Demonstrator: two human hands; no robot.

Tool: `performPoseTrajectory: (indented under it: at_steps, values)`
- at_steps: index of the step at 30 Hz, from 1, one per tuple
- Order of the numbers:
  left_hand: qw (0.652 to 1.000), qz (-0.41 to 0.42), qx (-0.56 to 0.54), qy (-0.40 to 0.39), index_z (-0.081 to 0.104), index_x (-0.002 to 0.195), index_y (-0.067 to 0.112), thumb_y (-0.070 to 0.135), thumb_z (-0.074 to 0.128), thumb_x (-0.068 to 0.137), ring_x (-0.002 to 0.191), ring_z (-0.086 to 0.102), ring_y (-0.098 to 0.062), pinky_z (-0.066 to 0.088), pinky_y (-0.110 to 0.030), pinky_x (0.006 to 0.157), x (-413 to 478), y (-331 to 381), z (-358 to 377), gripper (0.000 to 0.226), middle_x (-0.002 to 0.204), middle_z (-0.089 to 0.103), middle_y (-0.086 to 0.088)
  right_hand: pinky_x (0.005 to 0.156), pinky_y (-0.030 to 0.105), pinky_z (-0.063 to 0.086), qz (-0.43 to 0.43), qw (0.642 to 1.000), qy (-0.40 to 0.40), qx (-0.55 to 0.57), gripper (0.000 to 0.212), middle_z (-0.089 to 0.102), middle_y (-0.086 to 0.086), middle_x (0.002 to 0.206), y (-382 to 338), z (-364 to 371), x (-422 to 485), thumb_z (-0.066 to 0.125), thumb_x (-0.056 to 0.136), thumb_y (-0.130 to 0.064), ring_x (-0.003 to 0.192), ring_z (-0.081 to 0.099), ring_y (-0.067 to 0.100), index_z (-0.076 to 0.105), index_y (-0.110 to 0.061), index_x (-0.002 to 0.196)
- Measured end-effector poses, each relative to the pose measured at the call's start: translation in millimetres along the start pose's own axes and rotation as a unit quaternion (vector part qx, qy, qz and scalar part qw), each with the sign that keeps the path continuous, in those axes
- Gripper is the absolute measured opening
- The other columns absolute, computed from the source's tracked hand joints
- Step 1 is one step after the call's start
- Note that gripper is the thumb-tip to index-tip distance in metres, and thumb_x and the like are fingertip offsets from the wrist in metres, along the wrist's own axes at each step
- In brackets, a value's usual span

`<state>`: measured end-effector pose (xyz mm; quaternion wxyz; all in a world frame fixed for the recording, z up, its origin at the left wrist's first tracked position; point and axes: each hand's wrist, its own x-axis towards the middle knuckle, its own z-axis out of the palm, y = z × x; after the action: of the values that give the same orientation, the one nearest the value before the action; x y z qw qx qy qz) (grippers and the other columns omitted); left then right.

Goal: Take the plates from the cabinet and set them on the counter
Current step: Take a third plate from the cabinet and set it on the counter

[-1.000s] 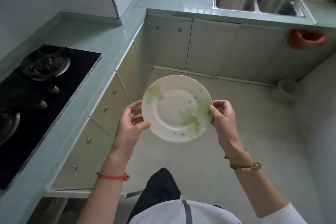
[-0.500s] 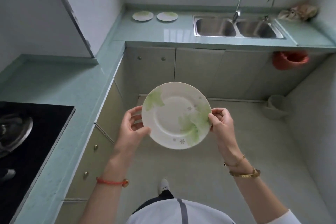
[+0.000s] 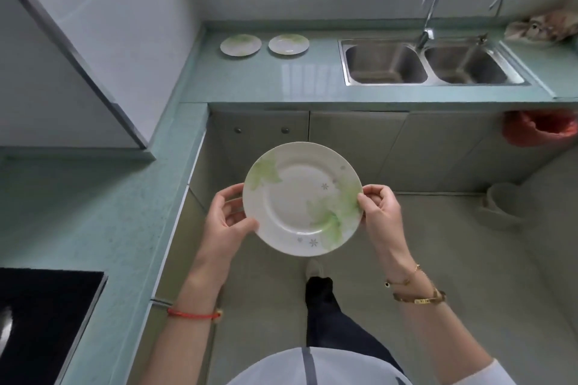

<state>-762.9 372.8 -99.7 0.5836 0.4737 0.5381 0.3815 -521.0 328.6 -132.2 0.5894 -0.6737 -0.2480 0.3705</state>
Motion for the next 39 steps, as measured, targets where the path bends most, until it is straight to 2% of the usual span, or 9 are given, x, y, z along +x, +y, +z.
performPoseTrajectory:
  at_steps: [3,7,13,19,23,27,30,35,39]
  values:
    - [1.0,0.0,-0.007,0.015,0.057,0.123,0.028,0.001,0.066,0.067,0.107,0.066,-0.017,0.055,-0.039,0.096,53,14,8,0.063,0.115,0.069,-0.003,0.071,0.035,0.049,0.001,1.0,-0.013,-0.002,0.009,0.067,0.007,0.09,-11,24,55,0.054,0.092,-0.01,0.08,0.06,0.017,0.057,-0.018,0.093]
    - [0.999,0.008,-0.009,0.039,0.056,0.125,0.028,-0.01,0.063,0.079,0.112,0.064,-0.018,0.054,-0.038,0.098,126,37,20,0.06,0.118,0.068,-0.004,0.077,0.041,0.05,-0.006,0.999,-0.037,-0.017,0.008,0.065,0.009,0.09,-37,58,135,0.055,0.092,-0.01,0.083,0.06,0.019,0.057,-0.018,0.095]
    - [0.997,0.018,-0.019,0.075,0.055,0.127,0.026,-0.011,0.062,0.08,0.113,0.063,-0.018,0.052,-0.041,0.101,220,73,30,0.06,0.12,0.066,-0.005,0.069,0.028,0.047,-0.027,0.996,-0.07,-0.041,0.007,0.062,0.001,0.083,-68,108,239,0.057,0.092,-0.014,0.076,0.056,0.013,0.058,-0.02,0.094]
    - [0.994,-0.001,-0.026,0.103,0.054,0.128,0.027,-0.008,0.064,0.08,0.116,0.062,-0.019,0.052,-0.044,0.102,309,90,16,0.061,0.123,0.066,-0.003,0.07,0.029,0.045,-0.016,0.993,-0.101,-0.066,0.01,0.06,-0.001,0.082,-82,175,324,0.057,0.092,-0.012,0.076,0.056,0.014,0.059,-0.011,0.102]
    - [0.993,-0.007,-0.021,0.118,0.056,0.125,0.029,-0.008,0.066,0.077,0.114,0.063,-0.017,0.052,-0.045,0.101,375,94,-4,0.061,0.121,0.067,0.0,0.066,0.023,0.044,-0.01,0.99,-0.111,-0.081,0.009,0.06,-0.001,0.084,-84,224,374,0.056,0.093,-0.013,0.076,0.057,0.012,0.057,-0.013,0.102]
    - [0.993,-0.016,-0.025,0.116,0.057,0.123,0.031,-0.008,0.066,0.076,0.114,0.064,-0.021,0.053,-0.044,0.098,450,97,-29,0.061,0.118,0.069,-0.002,0.062,0.017,0.044,-0.011,0.991,-0.095,-0.09,0.007,0.06,0.0,0.086,-87,279,422,0.055,0.093,-0.012,0.076,0.058,0.011,0.056,-0.013,0.1]
    - [0.993,-0.015,-0.018,0.116,0.055,0.126,0.029,-0.008,0.064,0.076,0.112,0.064,-0.023,0.055,-0.04,0.092,509,102,-47,0.063,0.117,0.069,-0.003,0.067,0.021,0.047,-0.008,0.992,-0.083,-0.098,0.009,0.062,0.005,0.093,-88,323,456,0.055,0.094,-0.012,0.081,0.059,0.014,0.056,-0.01,0.103]
    - [0.994,-0.034,0.008,0.104,0.051,0.128,0.028,-0.011,0.062,0.077,0.109,0.062,-0.017,0.053,-0.025,0.074,597,106,-71,0.065,0.119,0.065,-0.002,0.061,0.017,0.042,0.001,0.989,-0.059,-0.136,0.009,0.058,0.001,0.09,-81,390,509,0.052,0.096,-0.015,0.079,0.055,0.01,0.053,-0.01,0.103]
    - [0.993,-0.055,0.022,0.099,0.05,0.128,0.024,-0.015,0.06,0.077,0.109,0.062,-0.02,0.052,-0.024,0.076,656,99,-84,0.065,0.121,0.065,-0.007,0.061,0.019,0.042,0.033,0.982,-0.045,-0.178,0.004,0.055,-0.002,0.088,-64,429,548,0.05,0.096,-0.014,0.078,0.054,0.01,0.05,-0.011,0.099]
